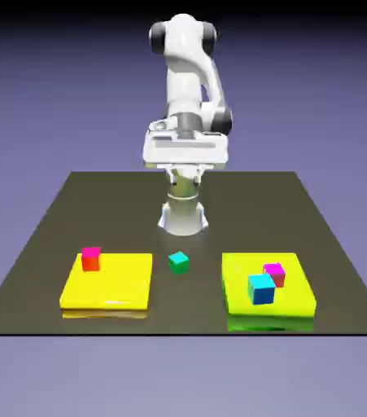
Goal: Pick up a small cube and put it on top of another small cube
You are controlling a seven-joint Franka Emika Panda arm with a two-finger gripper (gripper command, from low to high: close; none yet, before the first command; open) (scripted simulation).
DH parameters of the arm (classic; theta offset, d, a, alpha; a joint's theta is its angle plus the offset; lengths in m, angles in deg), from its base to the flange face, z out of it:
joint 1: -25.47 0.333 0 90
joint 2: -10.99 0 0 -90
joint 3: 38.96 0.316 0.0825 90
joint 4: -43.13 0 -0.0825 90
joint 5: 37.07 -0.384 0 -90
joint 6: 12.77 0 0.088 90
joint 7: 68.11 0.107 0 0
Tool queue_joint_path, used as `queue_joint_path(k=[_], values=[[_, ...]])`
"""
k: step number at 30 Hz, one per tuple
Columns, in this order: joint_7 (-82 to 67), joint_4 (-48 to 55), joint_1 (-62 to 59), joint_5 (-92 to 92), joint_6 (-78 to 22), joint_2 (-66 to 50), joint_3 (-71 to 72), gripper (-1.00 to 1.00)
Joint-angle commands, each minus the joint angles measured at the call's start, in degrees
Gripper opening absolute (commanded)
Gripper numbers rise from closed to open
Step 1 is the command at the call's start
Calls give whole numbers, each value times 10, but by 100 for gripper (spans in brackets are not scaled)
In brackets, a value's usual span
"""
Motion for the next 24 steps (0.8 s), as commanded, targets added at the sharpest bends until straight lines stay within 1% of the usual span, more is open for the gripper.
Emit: queue_joint_path(k=[1, 20, 22, 24], values=[[-3, 6, 5, 8, -25, -21, -1, 0], [-65, 119, 104, 162, -497, -415, -25, 0], [-67, 122, 106, 166, -508, -425, -26, 0], [-55, 108, 103, 183, -458, -461, -36, 0]])
